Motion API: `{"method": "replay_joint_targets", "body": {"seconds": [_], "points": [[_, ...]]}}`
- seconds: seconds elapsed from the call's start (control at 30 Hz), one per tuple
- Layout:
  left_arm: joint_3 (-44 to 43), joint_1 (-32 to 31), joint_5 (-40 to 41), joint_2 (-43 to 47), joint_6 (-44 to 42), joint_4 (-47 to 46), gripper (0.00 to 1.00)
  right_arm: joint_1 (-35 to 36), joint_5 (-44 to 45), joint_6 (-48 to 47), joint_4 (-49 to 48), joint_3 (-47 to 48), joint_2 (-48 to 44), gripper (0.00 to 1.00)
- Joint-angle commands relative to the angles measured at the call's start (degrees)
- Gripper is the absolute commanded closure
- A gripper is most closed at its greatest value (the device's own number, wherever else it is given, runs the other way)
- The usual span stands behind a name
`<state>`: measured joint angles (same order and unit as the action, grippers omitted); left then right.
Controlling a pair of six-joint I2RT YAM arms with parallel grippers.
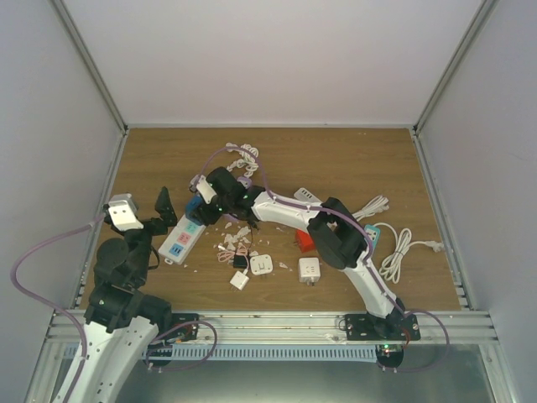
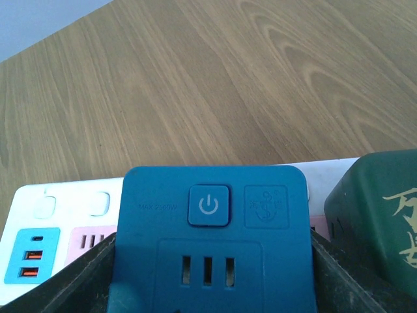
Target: Insert the plug
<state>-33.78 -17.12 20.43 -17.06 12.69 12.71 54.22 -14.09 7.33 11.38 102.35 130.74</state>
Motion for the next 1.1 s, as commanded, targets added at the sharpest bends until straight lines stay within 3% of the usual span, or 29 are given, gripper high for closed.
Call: {"method": "replay_joint_targets", "body": {"seconds": [0.0,0.3,0.53,0.8,1.07], "points": [[-0.6,0.3,-0.4,-0.8,1.1,-1.1,0.01,0.4,3.9,0.1,14.3,-0.1,6.6,0.68],[-0.8,0.3,0.8,-1.3,1.4,-0.4,0.01,0.4,11.3,0.1,24.1,2.9,9.9,0.69],[-0.8,0.3,1.3,-1.4,1.6,-0.3,0.01,0.8,17.8,0.2,25.8,0.9,12.8,0.72],[-0.8,0.3,1.4,-1.4,1.6,-0.2,0.01,0.8,17.1,0.1,26.2,-0.3,17.7,0.72],[-0.7,0.3,1.4,-1.7,1.6,-0.2,0.01,0.4,17.0,1.3,25.9,-0.7,14.6,0.69]]}}
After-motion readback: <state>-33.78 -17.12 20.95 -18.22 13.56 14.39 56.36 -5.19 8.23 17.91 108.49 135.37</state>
